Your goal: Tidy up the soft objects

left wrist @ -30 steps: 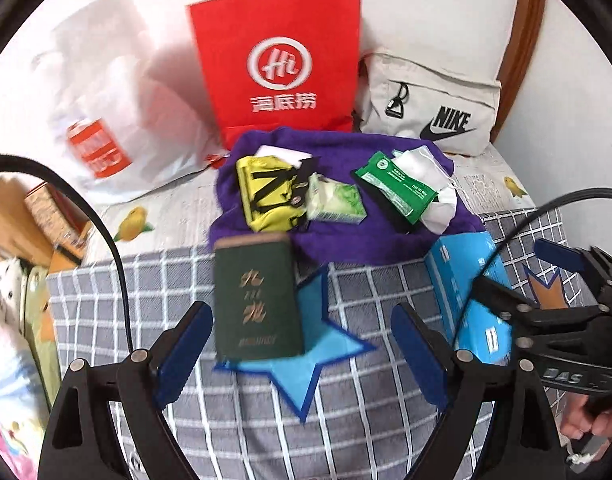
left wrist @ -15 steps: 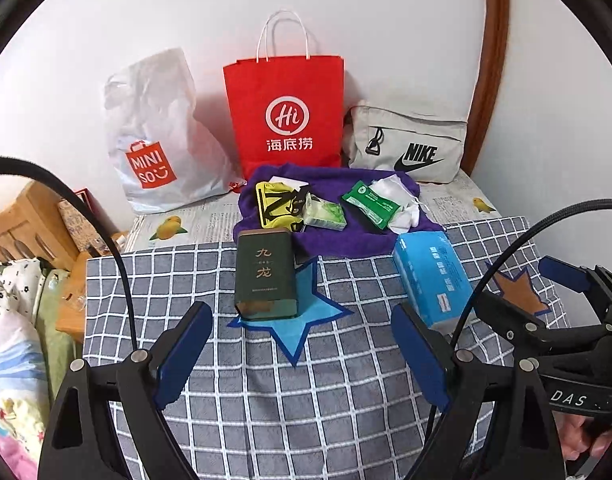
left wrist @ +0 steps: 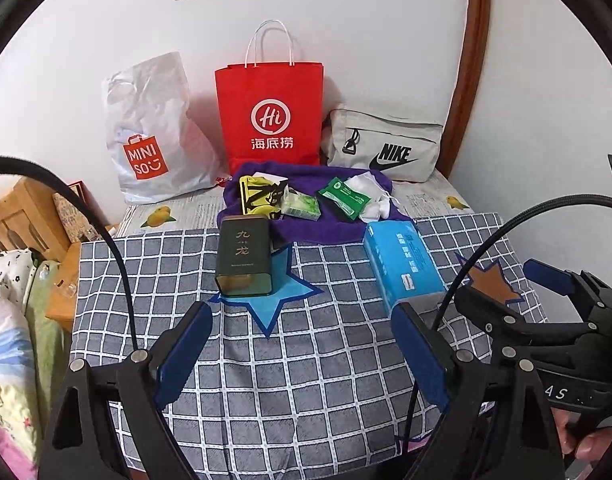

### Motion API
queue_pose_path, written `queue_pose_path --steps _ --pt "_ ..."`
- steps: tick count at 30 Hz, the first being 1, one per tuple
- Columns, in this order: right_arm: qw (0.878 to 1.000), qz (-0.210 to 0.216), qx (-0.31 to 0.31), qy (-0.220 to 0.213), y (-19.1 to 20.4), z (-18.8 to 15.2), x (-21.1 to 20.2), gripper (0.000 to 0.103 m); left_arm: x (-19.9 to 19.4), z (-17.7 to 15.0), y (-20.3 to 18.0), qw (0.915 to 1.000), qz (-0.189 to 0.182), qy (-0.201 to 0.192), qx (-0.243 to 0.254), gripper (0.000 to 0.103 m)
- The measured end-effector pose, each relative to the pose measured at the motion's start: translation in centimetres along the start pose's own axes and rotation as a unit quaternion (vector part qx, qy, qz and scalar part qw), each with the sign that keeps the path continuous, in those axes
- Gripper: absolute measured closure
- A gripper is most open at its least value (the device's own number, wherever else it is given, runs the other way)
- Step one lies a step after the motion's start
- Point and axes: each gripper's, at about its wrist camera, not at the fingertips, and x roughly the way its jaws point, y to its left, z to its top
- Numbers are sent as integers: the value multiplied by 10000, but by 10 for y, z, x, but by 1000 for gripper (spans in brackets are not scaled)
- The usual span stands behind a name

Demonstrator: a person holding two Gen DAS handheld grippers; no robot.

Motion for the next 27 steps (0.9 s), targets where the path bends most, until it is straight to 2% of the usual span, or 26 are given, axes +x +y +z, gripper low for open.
queue_pose_path --steps 27 --pt "9998 -173 19 -89 -3 -6 -15 3 -4 -4 0 9999 -113 24 -108 12"
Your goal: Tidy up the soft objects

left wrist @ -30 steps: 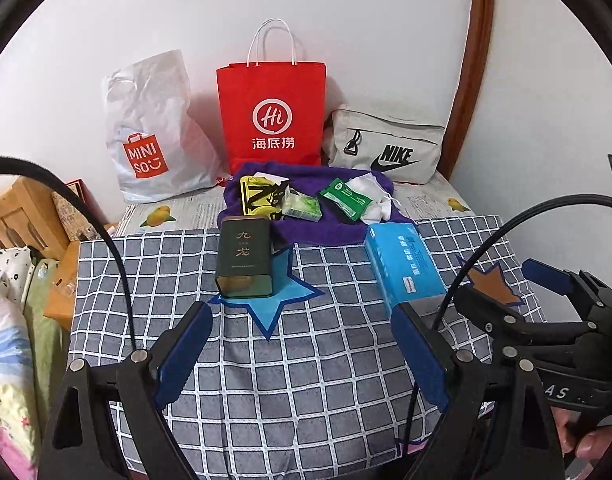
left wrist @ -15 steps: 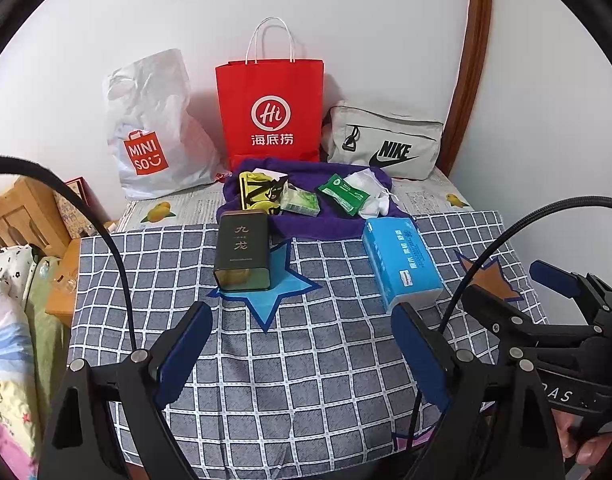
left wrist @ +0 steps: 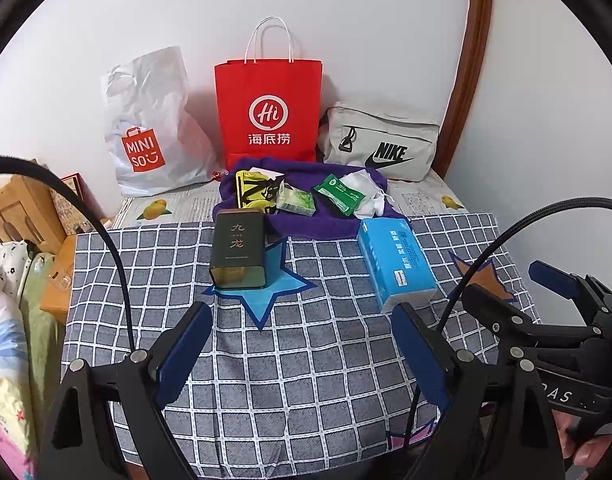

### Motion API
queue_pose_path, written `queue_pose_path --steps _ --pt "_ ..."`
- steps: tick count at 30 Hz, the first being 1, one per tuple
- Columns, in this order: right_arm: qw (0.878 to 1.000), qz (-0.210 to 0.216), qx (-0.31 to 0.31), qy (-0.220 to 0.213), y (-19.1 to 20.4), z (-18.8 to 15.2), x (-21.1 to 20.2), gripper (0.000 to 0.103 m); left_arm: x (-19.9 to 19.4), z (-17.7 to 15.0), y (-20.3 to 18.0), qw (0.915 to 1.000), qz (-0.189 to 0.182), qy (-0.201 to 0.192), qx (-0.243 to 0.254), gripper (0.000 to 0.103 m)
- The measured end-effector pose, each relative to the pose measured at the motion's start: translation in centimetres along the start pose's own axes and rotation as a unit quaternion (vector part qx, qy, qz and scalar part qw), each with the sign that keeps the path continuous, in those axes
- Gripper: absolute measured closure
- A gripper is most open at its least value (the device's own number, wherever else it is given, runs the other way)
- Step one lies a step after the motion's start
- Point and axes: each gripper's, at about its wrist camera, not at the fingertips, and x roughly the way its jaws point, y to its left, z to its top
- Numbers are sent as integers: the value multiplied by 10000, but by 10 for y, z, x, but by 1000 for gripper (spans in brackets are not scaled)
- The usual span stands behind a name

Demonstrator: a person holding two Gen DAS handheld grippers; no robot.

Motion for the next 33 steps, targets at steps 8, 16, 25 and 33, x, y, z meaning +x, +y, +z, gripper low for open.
queue_pose_path --steps 8,16,25,33 --pt "10000 -8 -4 -2 0 0 0 3 -1 -1 1 10000 13 -14 -2 12" --pt "10000 -13 -16 8 0 0 -2 3 -2 -2 2 10000 4 -4 -19 12" --pt "10000 -29 -32 18 0 1 -2 3 -2 -2 2 10000 -1 15 -37 12" --pt "10000 -43 -49 18 -1 2 -3 3 -3 -2 1 10000 -21 12 -42 12"
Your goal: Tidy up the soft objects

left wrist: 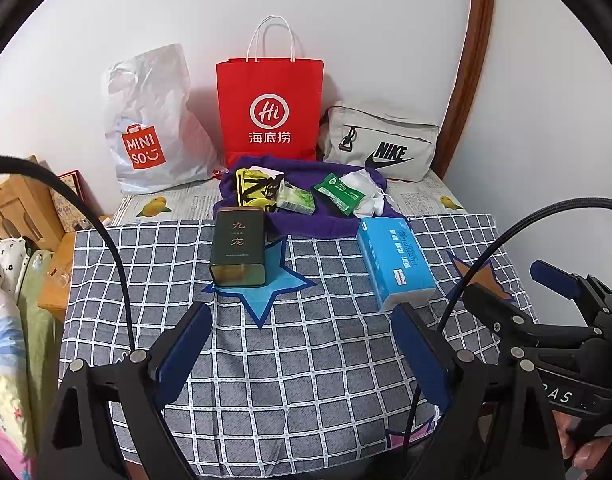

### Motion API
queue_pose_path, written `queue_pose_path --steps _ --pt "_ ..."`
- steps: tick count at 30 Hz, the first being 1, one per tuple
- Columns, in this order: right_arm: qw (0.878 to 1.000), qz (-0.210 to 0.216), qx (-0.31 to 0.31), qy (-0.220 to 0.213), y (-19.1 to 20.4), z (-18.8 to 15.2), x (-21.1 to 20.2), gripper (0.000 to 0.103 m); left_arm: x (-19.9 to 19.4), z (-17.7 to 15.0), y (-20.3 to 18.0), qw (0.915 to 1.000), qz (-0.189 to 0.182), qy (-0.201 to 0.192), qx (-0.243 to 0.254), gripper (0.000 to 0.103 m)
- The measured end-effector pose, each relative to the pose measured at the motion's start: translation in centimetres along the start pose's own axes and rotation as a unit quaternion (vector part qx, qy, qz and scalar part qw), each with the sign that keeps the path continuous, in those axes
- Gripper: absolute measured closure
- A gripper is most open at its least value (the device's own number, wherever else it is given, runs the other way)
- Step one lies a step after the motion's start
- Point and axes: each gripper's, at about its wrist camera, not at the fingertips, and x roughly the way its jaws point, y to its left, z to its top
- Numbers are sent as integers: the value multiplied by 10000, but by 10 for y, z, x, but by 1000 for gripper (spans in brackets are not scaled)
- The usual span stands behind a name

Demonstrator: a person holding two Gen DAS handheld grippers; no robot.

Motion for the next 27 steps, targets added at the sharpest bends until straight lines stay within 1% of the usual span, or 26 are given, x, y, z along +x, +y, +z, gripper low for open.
queue_pose_path --steps 27 --pt "10000 -56 -27 -19 -1 -2 -2 3 0 0 -1 10000 30 -7 16 12"
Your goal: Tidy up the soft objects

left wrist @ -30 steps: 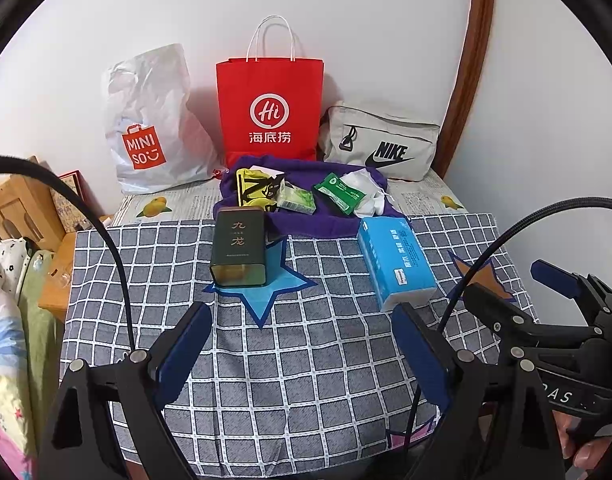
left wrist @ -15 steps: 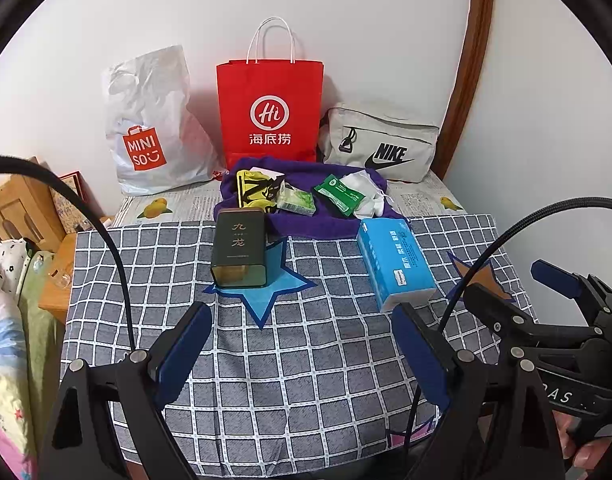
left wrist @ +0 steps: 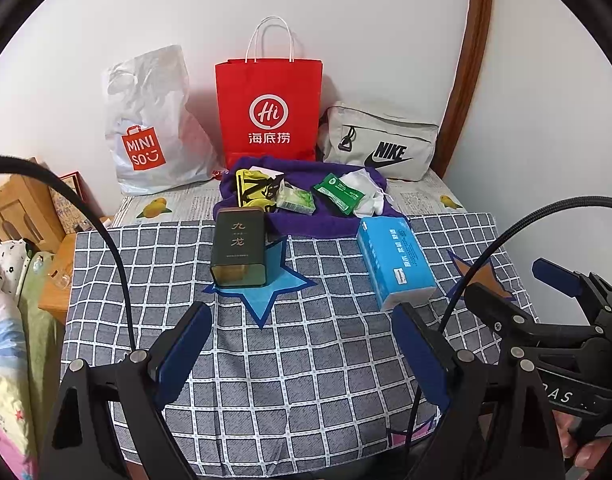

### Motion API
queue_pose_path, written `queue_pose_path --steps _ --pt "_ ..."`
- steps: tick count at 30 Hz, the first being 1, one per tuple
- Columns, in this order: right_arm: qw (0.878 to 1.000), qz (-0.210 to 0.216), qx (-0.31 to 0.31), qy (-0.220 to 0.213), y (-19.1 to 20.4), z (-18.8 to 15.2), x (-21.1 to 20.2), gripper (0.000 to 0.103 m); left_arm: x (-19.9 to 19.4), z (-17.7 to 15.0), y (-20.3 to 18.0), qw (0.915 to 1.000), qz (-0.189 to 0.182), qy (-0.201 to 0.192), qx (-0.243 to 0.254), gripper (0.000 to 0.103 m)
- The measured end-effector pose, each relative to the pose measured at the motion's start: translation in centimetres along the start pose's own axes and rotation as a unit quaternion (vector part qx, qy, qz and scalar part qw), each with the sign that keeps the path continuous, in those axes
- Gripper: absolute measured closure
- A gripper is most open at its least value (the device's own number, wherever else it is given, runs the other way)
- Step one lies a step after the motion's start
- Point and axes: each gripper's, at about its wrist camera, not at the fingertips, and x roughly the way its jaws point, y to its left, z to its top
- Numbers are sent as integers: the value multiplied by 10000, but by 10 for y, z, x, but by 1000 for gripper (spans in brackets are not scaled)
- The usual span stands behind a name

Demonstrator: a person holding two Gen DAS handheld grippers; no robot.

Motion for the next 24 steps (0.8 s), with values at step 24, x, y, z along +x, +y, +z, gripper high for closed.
queue_pose_path --steps 24 --pt "10000 -10 -25 -13 -1 1 0 3 -1 1 1 10000 -21 -36 26 12"
